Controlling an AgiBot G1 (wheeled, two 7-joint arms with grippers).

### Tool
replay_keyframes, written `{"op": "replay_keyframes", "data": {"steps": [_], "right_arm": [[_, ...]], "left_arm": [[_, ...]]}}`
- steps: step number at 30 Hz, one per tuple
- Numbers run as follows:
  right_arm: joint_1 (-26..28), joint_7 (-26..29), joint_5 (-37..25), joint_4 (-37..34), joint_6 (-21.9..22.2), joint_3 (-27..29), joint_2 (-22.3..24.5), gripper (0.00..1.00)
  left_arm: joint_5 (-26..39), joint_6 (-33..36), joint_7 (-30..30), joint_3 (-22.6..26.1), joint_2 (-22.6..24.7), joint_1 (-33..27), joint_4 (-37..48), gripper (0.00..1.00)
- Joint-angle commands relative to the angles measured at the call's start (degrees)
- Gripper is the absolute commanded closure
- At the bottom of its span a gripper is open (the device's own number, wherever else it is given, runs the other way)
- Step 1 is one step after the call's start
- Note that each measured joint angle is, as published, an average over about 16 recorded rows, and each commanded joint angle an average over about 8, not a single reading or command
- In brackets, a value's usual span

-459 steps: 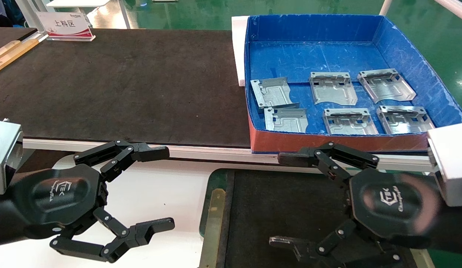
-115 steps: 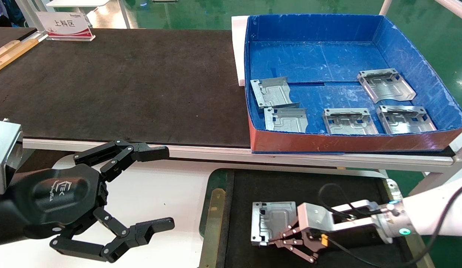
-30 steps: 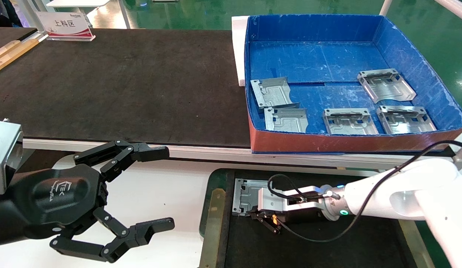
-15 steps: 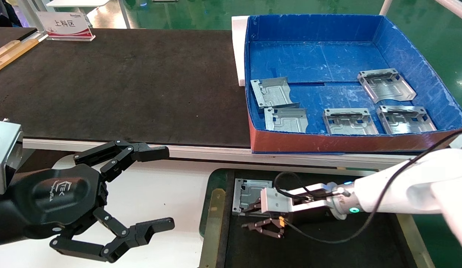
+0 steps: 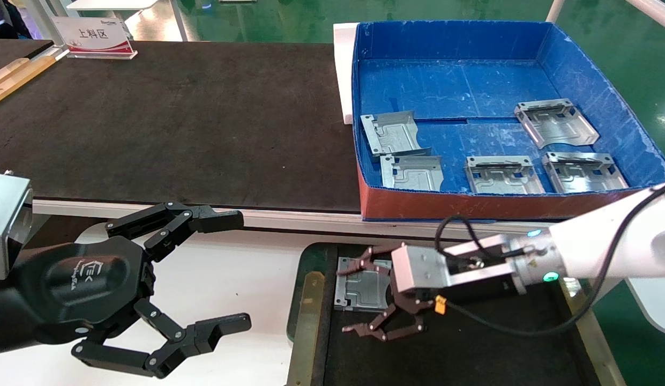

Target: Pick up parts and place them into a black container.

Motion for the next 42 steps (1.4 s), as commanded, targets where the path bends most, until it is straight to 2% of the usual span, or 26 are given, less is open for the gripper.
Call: {"op": "replay_keyframes", "data": {"steps": [1, 10, 18, 25, 32, 42], "right_arm": [[0.6, 0.1, 0.7, 1.3, -0.3, 0.3, 0.8, 0.0], [3.3, 5.6, 5.6, 7.4, -0.2, 1.3, 4.5, 0.0], [4.5, 9.8, 9.6, 9.2, -0.4, 2.1, 6.7, 0.0], [4.7, 10.4, 10.2, 9.4, -0.6, 2.3, 7.0, 0.0], [2.8, 11.9, 9.9, 11.9, -0.3, 4.6, 8.0, 0.0], [-3.5, 18.3, 9.3, 21.0, 0.6, 12.7, 11.9, 0.0]], "left_arm": [[0.0, 0.0, 0.0, 0.0, 0.0, 0.0, 0.0, 0.0], [0.0, 0.0, 0.0, 0.0, 0.0, 0.0, 0.0, 0.0], [0.0, 0.0, 0.0, 0.0, 0.0, 0.0, 0.0, 0.0], [0.0, 0.0, 0.0, 0.0, 0.0, 0.0, 0.0, 0.0], [0.0, 0.0, 0.0, 0.0, 0.0, 0.0, 0.0, 0.0], [0.0, 0.0, 0.0, 0.0, 0.0, 0.0, 0.0, 0.0]]}}
